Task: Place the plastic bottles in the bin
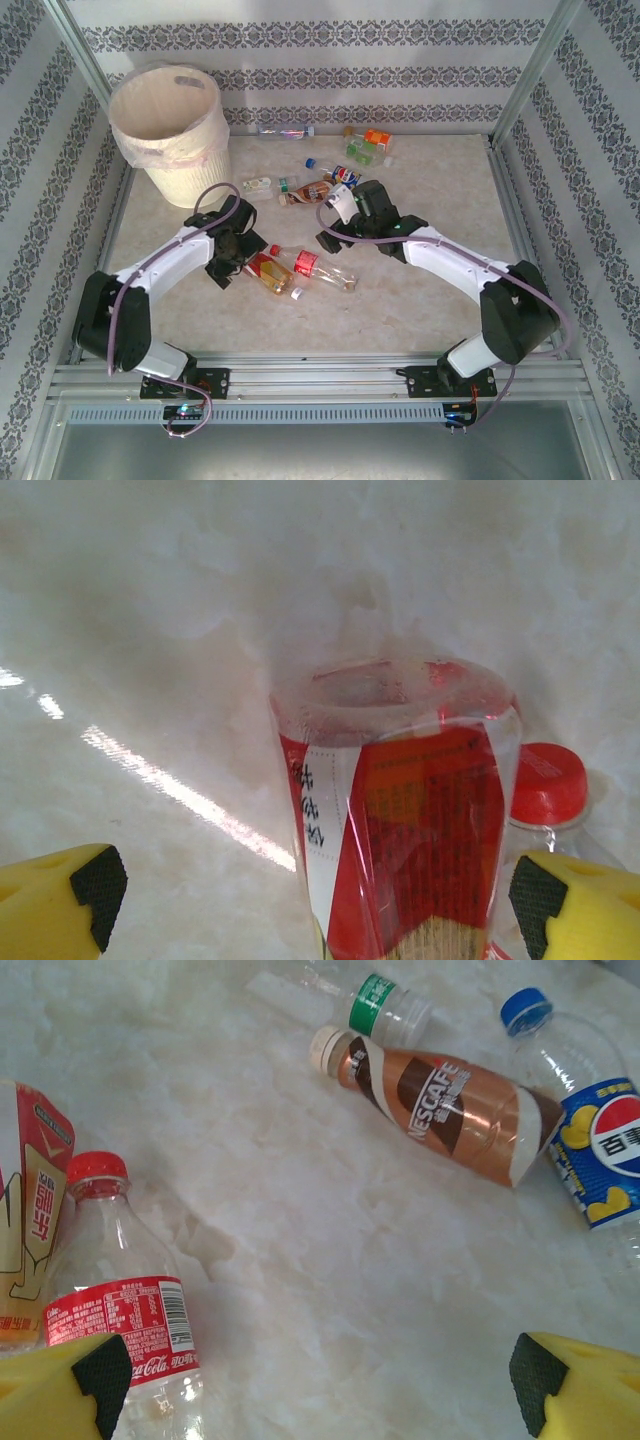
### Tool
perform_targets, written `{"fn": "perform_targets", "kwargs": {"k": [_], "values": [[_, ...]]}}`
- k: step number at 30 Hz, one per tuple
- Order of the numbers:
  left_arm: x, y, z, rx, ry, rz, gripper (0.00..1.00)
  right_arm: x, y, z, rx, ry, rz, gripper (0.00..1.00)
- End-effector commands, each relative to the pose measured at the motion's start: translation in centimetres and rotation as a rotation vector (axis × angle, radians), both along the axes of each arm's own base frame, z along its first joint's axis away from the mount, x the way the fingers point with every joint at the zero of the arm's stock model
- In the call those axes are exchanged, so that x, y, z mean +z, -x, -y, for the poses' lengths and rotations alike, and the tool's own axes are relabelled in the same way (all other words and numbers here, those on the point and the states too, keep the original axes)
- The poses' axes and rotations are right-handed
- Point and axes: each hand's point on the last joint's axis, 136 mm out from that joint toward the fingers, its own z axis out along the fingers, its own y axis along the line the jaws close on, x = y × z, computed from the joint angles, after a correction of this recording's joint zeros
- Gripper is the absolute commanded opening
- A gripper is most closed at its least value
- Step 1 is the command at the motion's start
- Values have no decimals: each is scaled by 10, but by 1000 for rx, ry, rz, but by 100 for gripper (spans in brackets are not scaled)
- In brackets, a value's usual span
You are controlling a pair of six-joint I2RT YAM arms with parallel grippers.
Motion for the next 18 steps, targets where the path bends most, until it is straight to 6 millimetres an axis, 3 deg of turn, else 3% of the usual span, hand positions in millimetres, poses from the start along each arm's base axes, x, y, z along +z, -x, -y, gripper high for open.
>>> {"fn": "perform_targets", "kwargs": {"k": [1, 5, 13, 18], "values": [[-5, -13, 12, 27, 30, 5, 100, 13, -1, 6, -34, -14, 47, 98], [-13, -24, 17, 9, 16, -19, 100, 17, 2, 10, -40, -13, 63, 98], [-37, -18, 11, 42, -14, -74, 100, 21, 6, 17, -55, -11, 83, 98], [-44, -18, 9, 50, -21, -58, 88, 23, 5, 15, -54, -20, 89, 98]]}}
